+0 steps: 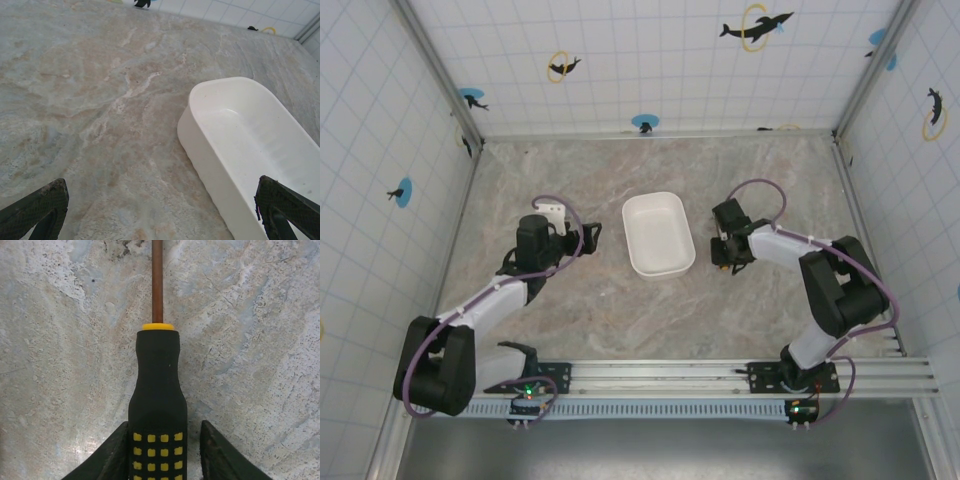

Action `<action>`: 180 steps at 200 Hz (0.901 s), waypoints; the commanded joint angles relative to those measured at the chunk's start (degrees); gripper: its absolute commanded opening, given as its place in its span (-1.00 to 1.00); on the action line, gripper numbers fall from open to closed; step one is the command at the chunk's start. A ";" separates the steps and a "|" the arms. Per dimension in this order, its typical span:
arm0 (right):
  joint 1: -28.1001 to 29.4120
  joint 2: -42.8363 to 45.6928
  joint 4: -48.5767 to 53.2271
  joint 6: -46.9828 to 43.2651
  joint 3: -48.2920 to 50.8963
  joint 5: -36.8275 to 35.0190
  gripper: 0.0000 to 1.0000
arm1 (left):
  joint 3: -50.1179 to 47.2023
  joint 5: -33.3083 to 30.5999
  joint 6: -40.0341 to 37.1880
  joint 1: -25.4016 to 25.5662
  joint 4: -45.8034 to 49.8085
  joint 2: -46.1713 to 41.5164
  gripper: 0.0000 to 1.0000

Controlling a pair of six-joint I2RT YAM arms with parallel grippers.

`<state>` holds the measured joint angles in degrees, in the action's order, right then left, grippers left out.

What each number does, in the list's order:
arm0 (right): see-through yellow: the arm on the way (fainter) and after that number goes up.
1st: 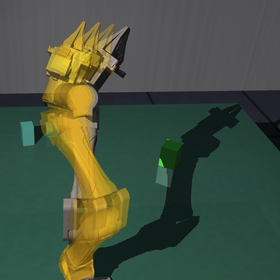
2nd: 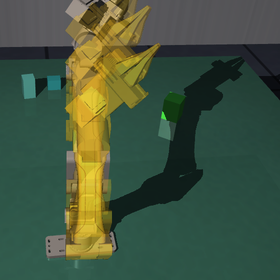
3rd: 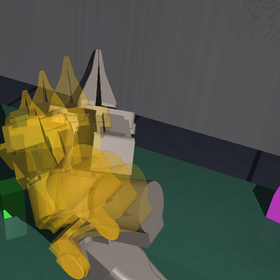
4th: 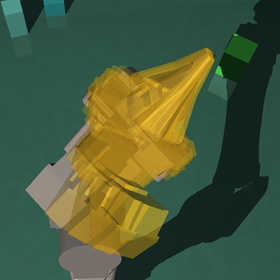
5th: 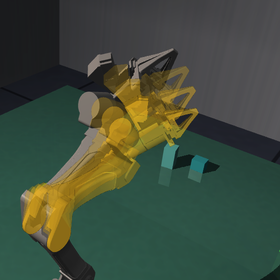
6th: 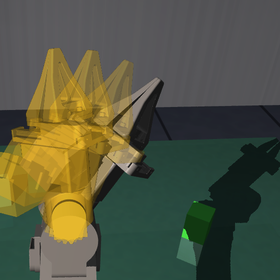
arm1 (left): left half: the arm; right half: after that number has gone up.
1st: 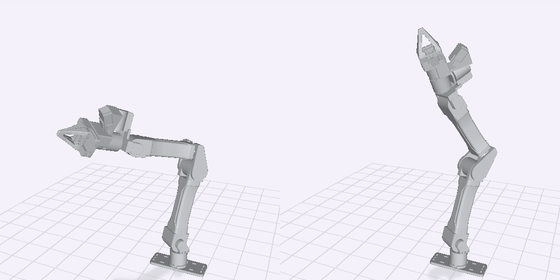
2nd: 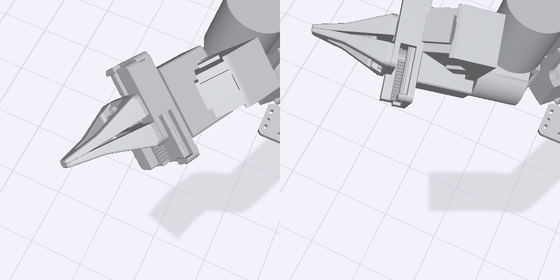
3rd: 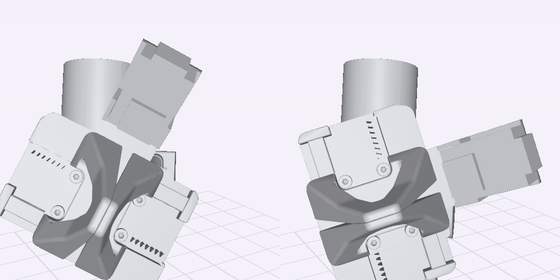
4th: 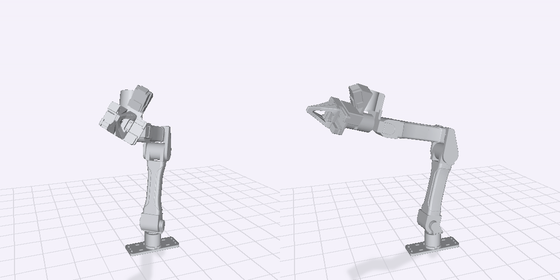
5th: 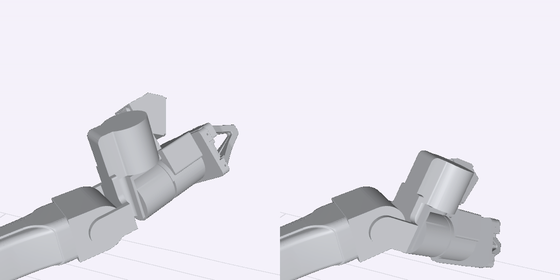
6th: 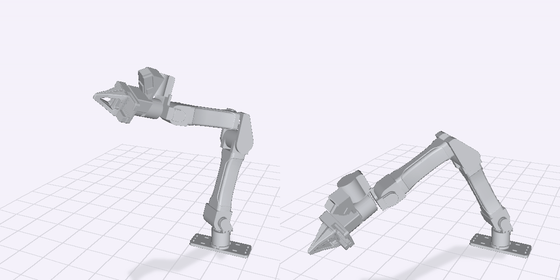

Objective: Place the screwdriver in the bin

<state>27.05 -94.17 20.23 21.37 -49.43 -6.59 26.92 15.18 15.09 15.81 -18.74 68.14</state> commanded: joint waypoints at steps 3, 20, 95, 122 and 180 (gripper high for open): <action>0.46 -1.04 1.13 -0.10 -2.08 -0.18 -0.31 | 0.55 -0.58 0.11 0.37 1.16 -1.05 0.95; 0.48 -1.10 1.13 -0.12 -2.08 0.07 -0.41 | 0.41 -0.72 0.11 0.45 1.25 -1.40 0.95; -0.14 1.22 4.11 -1.94 -5.04 1.30 -0.77 | 0.50 -1.03 -0.54 0.31 2.32 -2.34 0.95; -1.80 4.05 7.41 -3.33 -9.86 2.16 -0.82 | 0.60 -1.01 -0.74 0.45 2.59 -2.57 0.95; -2.01 9.10 8.27 -4.31 -21.16 5.80 -0.88 | 0.54 -1.68 -1.29 0.45 2.82 -2.92 0.95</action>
<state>23.86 -88.44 28.95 17.87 -66.57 -3.75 26.92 14.33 15.00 15.81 -16.71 66.35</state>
